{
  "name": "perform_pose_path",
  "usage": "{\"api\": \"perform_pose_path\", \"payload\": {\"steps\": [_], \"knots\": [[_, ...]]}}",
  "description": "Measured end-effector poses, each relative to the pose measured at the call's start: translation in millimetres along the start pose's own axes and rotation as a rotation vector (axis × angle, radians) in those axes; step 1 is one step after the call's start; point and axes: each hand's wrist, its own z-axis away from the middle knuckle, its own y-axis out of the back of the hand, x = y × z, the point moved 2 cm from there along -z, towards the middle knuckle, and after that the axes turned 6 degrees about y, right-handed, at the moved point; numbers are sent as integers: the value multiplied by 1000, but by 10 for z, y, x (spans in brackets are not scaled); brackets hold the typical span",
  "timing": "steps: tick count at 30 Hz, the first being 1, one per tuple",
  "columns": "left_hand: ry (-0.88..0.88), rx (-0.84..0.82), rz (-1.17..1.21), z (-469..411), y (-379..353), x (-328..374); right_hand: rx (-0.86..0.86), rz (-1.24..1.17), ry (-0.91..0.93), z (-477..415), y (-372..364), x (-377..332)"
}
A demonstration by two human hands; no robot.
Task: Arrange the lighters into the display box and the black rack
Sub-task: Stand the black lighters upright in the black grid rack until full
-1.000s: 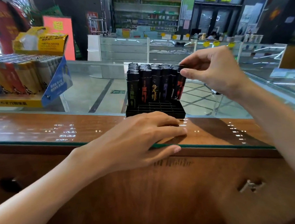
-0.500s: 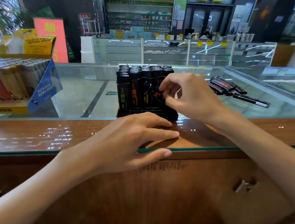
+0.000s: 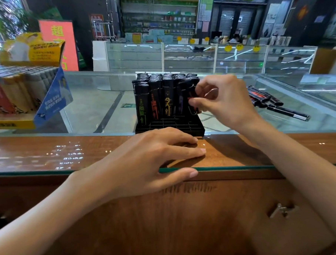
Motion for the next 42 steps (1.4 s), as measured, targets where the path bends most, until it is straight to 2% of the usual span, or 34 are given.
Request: {"api": "perform_pose_path", "payload": {"steps": [3,9,14,23,39,41,42], "knots": [[-5,2,-4,-5,0,-5,20,-128,-92,4,29,80],[2,3,-13,-4,-10,-6,12,-178,-98,-7,-32,102],[-1,7,-20,1,-9,-8,-37,-135,-80,1,-49,120],[-12,10,-24,1,-10,-8,-25,-158,-144,-2,-59,156],[-23,29,-12,-8,-13,-5,-36,15,-112,26,-37,118],[-3,64,63,-5,19,15,-39,12,-116,30,-32,119],[17,137,132,7,57,19,-37,3,-126,33,-24,126]]}}
